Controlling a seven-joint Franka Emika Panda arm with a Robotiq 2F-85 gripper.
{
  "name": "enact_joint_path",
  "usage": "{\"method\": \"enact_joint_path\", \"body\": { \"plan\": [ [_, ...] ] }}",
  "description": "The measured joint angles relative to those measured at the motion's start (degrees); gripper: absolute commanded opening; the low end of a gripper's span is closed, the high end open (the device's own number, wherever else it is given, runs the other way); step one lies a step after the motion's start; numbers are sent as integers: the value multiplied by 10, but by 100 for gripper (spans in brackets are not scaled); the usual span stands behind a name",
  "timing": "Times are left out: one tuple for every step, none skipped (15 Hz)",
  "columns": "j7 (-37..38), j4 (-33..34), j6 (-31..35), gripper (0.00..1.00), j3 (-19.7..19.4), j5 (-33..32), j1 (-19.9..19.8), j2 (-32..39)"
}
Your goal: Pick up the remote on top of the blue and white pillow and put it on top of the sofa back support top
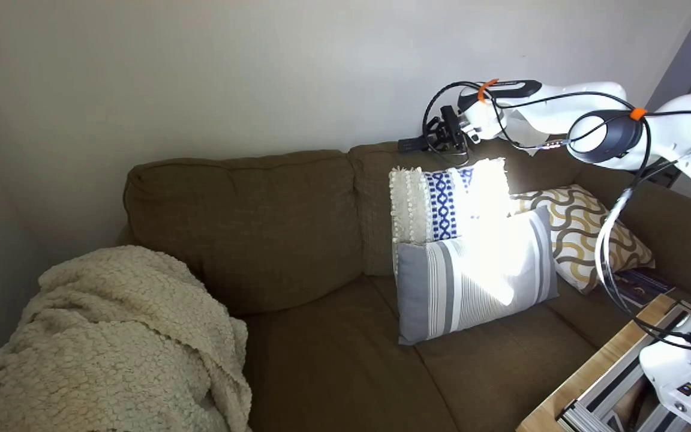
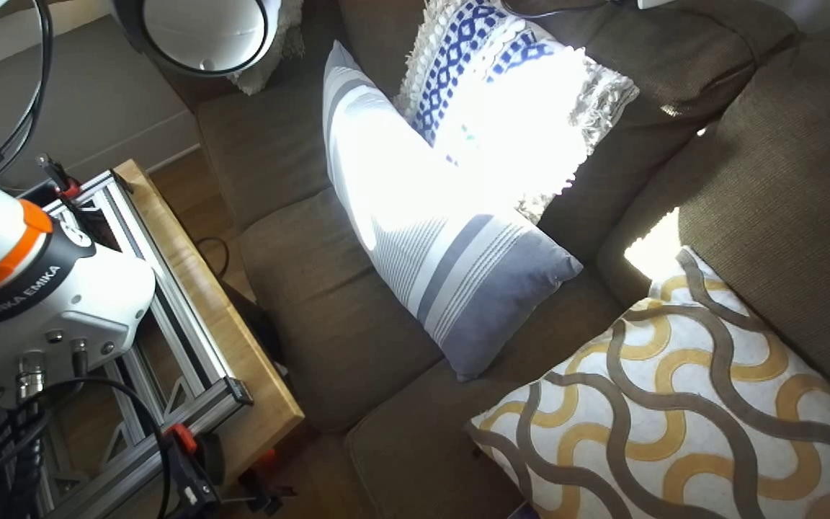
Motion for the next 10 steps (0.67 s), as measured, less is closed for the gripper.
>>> {"method": "enact_joint_path", "body": {
  "plan": [
    [16,2,3,26,-2,0,0,1],
    [28,3,4,26,-4,0,0,2],
    [37,4,4,26,-5,0,0,2],
    [44,4,4,76,-6,-1,1,3],
    [50,4,4,77,-7,-1,1,3],
    [56,5,4,82,-9,-2,2,3],
    [63,6,4,90,-12,-2,3,3],
    [70,8,4,97,-14,-3,4,3],
    [76,10,4,100,-17,-3,5,2],
    [83,13,4,100,-22,-5,7,2]
  ]
}}
